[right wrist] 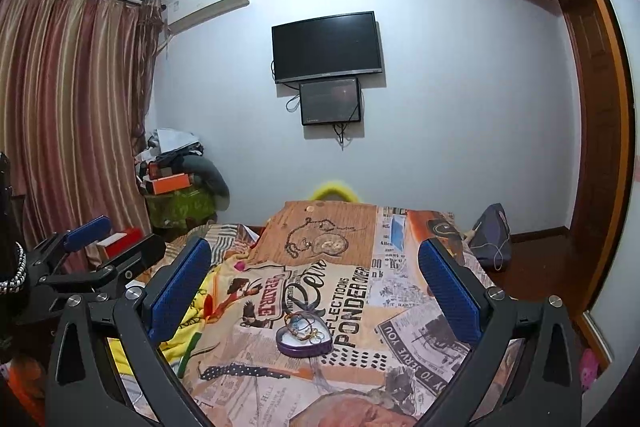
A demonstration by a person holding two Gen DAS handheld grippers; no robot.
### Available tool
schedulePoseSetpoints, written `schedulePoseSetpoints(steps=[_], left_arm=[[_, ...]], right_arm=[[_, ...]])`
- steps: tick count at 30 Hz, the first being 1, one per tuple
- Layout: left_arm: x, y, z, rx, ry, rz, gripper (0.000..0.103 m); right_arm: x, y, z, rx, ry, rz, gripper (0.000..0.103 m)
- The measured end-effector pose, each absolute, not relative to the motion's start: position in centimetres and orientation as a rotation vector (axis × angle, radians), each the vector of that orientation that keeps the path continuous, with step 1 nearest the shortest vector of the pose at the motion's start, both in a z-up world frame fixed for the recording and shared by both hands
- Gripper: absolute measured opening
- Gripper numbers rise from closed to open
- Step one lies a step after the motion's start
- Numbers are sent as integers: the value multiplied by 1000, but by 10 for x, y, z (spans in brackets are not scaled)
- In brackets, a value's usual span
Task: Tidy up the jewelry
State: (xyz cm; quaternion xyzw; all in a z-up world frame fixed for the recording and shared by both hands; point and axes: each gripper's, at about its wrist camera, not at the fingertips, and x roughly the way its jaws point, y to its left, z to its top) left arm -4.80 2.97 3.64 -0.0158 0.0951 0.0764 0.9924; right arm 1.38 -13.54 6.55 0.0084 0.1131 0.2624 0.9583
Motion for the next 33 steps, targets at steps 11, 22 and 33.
schedulePoseSetpoints(steps=[11,22,33], left_arm=[[-42,29,33,-28,210,161,102],[-39,32,32,-44,213,157,102],[-39,34,31,-58,219,152,102]], right_arm=[[16,-139,66,25,256,534,103],[15,-140,67,22,261,535,103],[14,-139,67,22,263,535,103]])
